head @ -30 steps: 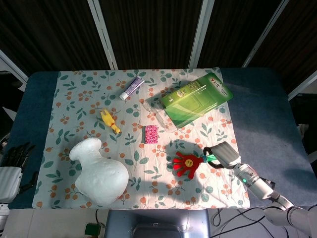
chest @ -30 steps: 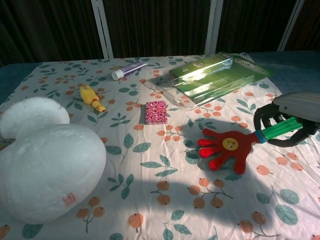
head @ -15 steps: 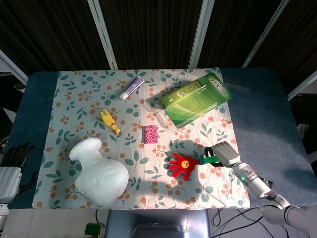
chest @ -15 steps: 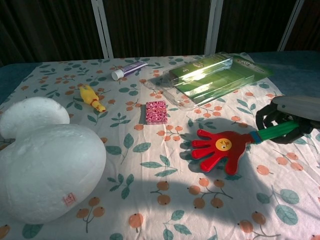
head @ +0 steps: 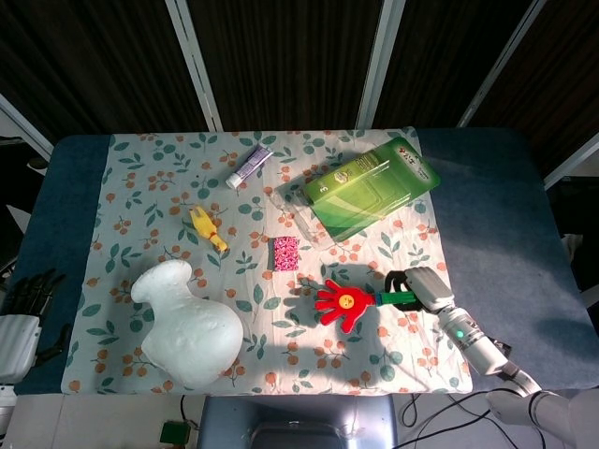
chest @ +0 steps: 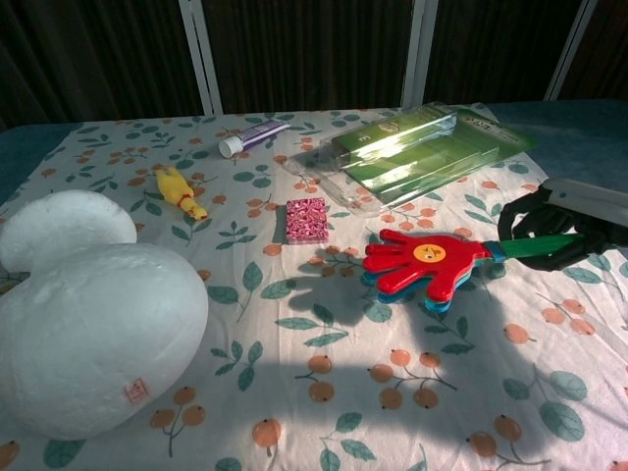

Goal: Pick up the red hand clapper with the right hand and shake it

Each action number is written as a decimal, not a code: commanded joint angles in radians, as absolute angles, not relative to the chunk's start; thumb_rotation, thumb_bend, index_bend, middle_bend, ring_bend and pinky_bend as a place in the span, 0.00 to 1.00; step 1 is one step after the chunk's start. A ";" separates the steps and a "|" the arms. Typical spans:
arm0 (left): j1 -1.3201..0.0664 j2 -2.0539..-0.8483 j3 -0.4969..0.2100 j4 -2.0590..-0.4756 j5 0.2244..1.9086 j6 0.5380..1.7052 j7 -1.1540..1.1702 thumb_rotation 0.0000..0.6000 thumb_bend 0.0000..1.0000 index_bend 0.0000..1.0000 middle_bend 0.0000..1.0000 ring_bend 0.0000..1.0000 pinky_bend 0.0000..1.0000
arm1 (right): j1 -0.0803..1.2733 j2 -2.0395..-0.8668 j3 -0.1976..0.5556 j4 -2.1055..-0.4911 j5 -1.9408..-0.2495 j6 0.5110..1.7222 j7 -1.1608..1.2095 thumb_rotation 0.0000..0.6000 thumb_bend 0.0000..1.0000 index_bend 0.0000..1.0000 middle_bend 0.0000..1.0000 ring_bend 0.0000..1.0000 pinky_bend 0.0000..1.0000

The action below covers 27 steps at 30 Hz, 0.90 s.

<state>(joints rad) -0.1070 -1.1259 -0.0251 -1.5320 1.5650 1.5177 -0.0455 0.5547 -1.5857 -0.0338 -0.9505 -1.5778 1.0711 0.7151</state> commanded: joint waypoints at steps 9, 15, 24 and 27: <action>-0.106 -1.126 -0.025 -1.533 1.566 1.519 -0.042 1.00 0.44 0.00 0.00 0.00 0.07 | 0.474 -1.706 0.073 -0.798 -1.575 1.417 1.148 1.00 0.54 0.83 0.87 1.00 1.00; -0.106 -1.130 -0.022 -1.534 1.568 1.516 -0.035 1.00 0.44 0.00 0.00 0.00 0.07 | 0.467 -1.702 0.123 -0.787 -1.561 1.497 1.236 1.00 0.54 0.82 0.87 1.00 1.00; -0.110 -1.131 -0.024 -1.534 1.569 1.512 -0.035 1.00 0.44 0.00 0.00 0.00 0.07 | 0.521 -1.578 -0.014 -0.835 -1.635 1.243 0.945 1.00 0.54 0.82 0.87 1.00 1.00; -0.110 -1.130 -0.024 -1.535 1.568 1.511 -0.034 1.00 0.44 0.00 0.00 0.00 0.07 | 0.521 -1.566 -0.027 -0.854 -1.633 1.214 0.881 1.00 0.54 0.82 0.87 1.00 1.00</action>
<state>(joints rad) -0.1104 -1.1298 -0.0241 -1.5354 1.5679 1.5115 -0.0341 0.5084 -1.5975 0.0079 -0.8298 -1.6191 1.2631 0.9446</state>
